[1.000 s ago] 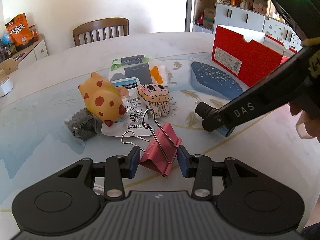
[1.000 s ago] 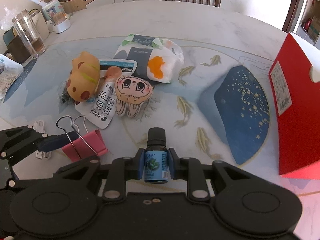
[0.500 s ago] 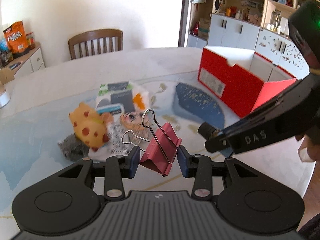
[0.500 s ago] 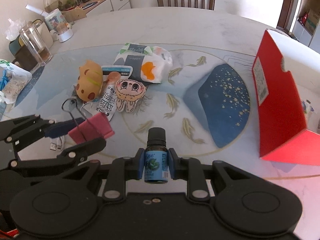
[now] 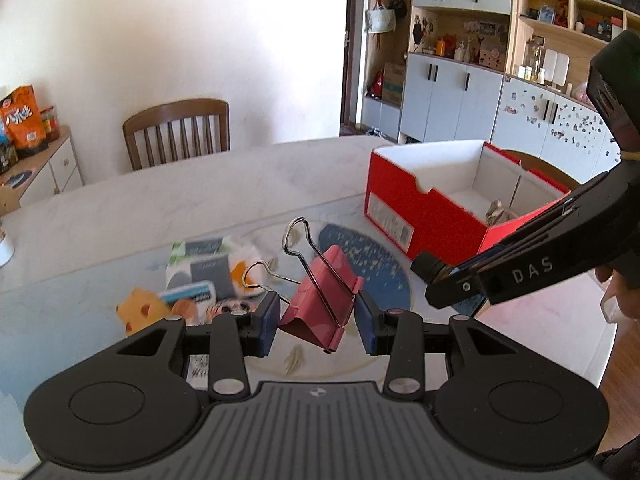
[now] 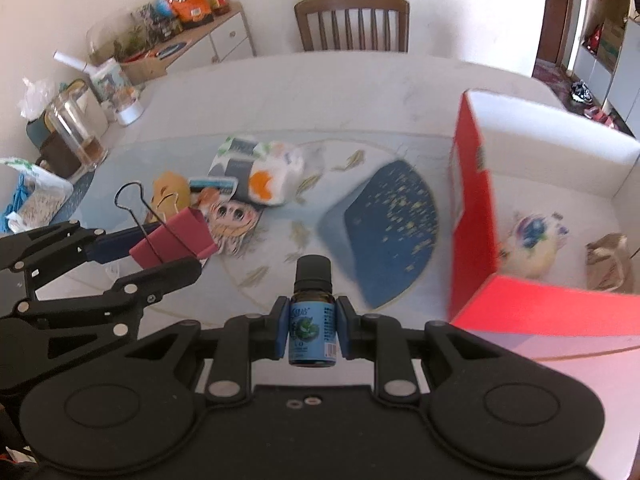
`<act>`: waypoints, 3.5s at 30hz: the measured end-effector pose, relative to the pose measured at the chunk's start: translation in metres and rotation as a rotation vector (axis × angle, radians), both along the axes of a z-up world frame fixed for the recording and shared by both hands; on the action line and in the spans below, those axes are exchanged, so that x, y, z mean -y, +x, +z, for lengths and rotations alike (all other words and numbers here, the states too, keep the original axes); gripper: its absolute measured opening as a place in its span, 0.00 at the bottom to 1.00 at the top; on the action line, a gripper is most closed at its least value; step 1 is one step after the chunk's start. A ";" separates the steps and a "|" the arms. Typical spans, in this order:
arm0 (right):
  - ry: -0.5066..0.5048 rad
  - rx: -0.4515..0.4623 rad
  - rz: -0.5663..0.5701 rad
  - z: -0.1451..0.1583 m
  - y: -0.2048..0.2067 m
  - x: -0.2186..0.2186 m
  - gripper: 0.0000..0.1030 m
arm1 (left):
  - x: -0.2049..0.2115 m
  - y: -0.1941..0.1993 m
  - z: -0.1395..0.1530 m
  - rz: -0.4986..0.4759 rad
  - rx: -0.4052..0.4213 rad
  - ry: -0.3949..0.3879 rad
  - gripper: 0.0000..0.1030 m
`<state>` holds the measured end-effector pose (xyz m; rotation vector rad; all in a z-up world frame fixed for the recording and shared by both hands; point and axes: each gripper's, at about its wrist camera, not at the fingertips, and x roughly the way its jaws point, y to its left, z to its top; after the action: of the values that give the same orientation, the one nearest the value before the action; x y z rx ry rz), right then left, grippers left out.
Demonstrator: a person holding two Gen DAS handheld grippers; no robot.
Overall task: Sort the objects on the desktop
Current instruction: 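Lift and carry the binder clip and blue bottle with both tools to the shoebox, then open the left tool to drop the clip while the right tool releases the bottle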
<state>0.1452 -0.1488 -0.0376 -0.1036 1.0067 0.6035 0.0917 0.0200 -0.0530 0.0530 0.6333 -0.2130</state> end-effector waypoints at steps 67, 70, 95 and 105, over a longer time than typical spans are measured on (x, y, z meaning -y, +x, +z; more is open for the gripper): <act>-0.127 0.020 -0.087 -0.054 0.199 0.173 0.22 | 0.252 0.182 -0.030 -0.323 -0.170 0.240 0.38; -0.141 0.004 -0.072 -0.062 0.203 0.168 0.22 | 0.253 0.187 -0.035 -0.323 -0.199 0.244 0.38; -0.215 -0.113 -0.020 -0.095 0.220 0.150 0.23 | 0.251 0.205 -0.042 -0.307 -0.357 0.200 0.37; -0.195 -0.110 -0.045 -0.087 0.219 0.159 0.38 | 0.245 0.199 -0.038 -0.286 -0.340 0.178 0.42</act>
<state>0.3641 -0.3080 -0.1248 -0.2212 1.1708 0.4729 0.2909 -0.2247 -0.0910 0.2840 0.9833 -0.4472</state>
